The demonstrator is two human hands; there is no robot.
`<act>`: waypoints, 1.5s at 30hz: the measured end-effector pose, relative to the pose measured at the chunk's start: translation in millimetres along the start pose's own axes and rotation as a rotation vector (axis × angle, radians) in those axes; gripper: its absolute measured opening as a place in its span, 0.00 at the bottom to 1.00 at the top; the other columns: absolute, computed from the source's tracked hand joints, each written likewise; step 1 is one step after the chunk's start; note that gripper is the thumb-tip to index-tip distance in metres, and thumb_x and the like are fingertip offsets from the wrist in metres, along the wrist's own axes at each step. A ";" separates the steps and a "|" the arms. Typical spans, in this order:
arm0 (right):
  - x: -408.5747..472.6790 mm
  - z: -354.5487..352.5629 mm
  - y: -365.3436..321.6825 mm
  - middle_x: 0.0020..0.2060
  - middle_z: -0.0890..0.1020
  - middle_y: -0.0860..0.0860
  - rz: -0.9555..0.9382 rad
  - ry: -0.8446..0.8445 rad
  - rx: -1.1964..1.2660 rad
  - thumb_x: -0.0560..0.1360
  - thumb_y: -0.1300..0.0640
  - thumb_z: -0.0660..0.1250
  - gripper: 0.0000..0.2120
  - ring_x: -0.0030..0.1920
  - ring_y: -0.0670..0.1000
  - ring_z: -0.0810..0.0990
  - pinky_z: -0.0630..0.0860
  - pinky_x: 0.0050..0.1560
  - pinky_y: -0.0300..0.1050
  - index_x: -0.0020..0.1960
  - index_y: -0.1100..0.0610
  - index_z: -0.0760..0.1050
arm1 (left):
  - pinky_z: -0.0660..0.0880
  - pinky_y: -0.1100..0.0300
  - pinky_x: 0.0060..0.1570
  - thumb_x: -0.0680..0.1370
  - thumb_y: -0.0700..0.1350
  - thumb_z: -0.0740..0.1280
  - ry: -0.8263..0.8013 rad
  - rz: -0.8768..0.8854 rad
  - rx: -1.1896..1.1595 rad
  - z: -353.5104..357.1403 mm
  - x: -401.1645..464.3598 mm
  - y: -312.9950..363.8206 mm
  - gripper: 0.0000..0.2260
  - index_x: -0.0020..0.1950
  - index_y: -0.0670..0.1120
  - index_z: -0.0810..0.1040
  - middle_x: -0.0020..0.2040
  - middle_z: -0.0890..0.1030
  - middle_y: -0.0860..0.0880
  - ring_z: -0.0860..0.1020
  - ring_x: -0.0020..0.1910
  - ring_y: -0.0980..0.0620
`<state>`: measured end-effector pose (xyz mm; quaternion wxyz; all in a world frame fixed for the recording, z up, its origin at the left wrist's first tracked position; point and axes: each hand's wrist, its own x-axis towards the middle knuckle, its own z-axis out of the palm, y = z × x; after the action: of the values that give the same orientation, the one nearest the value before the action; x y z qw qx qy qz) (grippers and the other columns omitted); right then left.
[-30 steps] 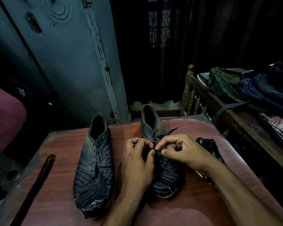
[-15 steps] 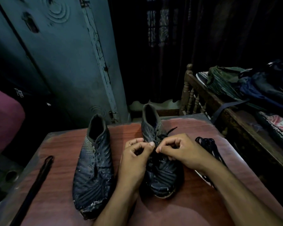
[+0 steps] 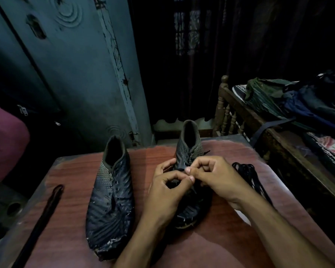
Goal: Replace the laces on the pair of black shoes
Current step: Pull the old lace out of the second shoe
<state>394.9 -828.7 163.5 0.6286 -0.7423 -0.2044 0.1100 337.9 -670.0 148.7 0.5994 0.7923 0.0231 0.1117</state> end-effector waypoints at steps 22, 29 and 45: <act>-0.8 4.1 -3.2 0.26 0.75 0.51 0.060 0.061 -0.087 0.78 0.44 0.69 0.20 0.32 0.50 0.71 0.67 0.41 0.48 0.37 0.59 0.78 | 0.61 0.74 0.66 0.76 0.46 0.76 0.020 0.044 -0.034 2.1 -1.2 -1.0 0.07 0.39 0.57 0.86 0.66 0.72 0.56 0.66 0.69 0.69; -0.7 -2.9 -5.2 0.32 0.78 0.50 0.041 -0.047 0.037 0.79 0.58 0.71 0.11 0.33 0.47 0.70 0.68 0.35 0.37 0.41 0.64 0.79 | 0.61 0.81 0.58 0.77 0.47 0.74 -0.006 0.018 -0.008 1.3 -2.4 2.2 0.08 0.37 0.55 0.86 0.67 0.71 0.58 0.67 0.66 0.73; -0.5 0.5 -7.8 0.26 0.72 0.52 0.071 -0.038 0.016 0.78 0.43 0.66 0.19 0.30 0.50 0.71 0.69 0.39 0.44 0.37 0.56 0.78 | 0.67 0.71 0.66 0.76 0.42 0.75 0.065 -0.026 -0.219 3.6 -1.1 -1.4 0.05 0.40 0.48 0.87 0.66 0.76 0.53 0.71 0.65 0.70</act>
<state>393.0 -827.5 170.9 0.6263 -0.7417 -0.1891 0.1479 337.6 -673.2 146.3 0.6829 0.7174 0.0405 0.1313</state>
